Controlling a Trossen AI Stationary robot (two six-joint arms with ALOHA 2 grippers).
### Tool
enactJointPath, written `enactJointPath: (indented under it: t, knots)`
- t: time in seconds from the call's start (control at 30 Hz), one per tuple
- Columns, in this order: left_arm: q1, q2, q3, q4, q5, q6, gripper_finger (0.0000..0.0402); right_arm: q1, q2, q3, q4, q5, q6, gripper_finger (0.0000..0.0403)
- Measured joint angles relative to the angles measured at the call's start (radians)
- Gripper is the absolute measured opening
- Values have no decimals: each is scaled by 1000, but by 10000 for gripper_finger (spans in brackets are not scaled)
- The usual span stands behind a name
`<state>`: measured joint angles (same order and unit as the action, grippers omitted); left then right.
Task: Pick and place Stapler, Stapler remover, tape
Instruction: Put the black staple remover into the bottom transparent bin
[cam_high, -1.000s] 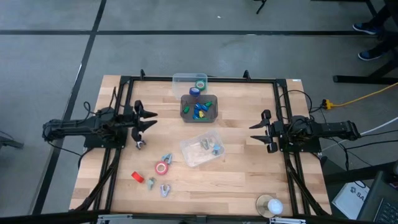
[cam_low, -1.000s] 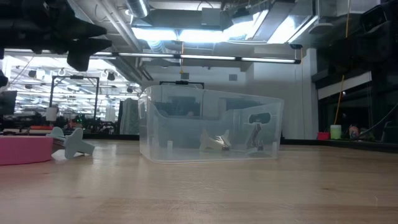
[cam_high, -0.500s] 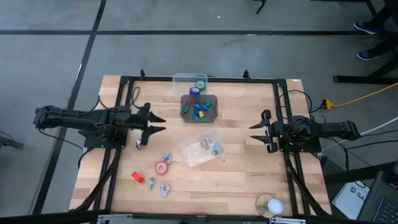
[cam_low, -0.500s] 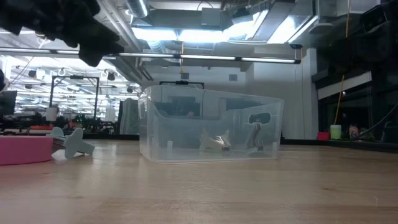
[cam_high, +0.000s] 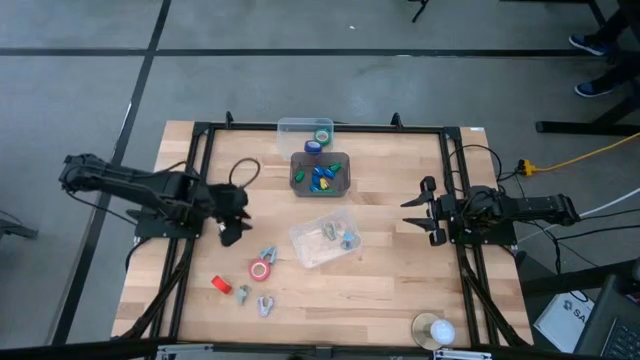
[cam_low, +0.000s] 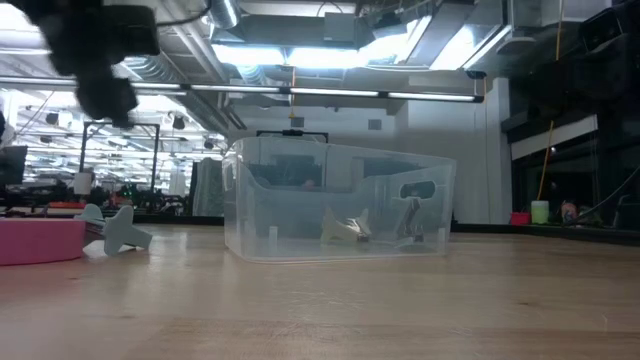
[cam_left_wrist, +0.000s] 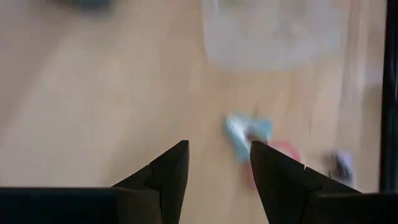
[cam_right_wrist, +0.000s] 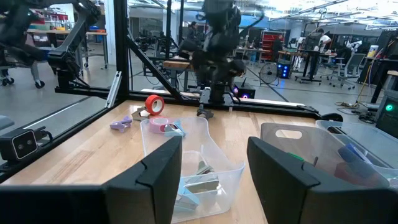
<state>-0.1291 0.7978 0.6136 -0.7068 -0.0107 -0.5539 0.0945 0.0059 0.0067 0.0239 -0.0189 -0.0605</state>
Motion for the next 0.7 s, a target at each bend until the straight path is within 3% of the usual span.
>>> enactJointPath:
  t: [0.1, 0.43, 0.7]
  knots:
    - [-45, 18, 0, -98, 24, -34, 168, 0, 0, 0, 0, 0, 0, 187]
    - [-88, 67, 0, -357, -78, -28, 168, 0, 0, 0, 0, 0, 0, 187]
    - [-87, 146, -1, -358, -73, 88, 168, 0, 0, 0, 0, 0, 0, 187]
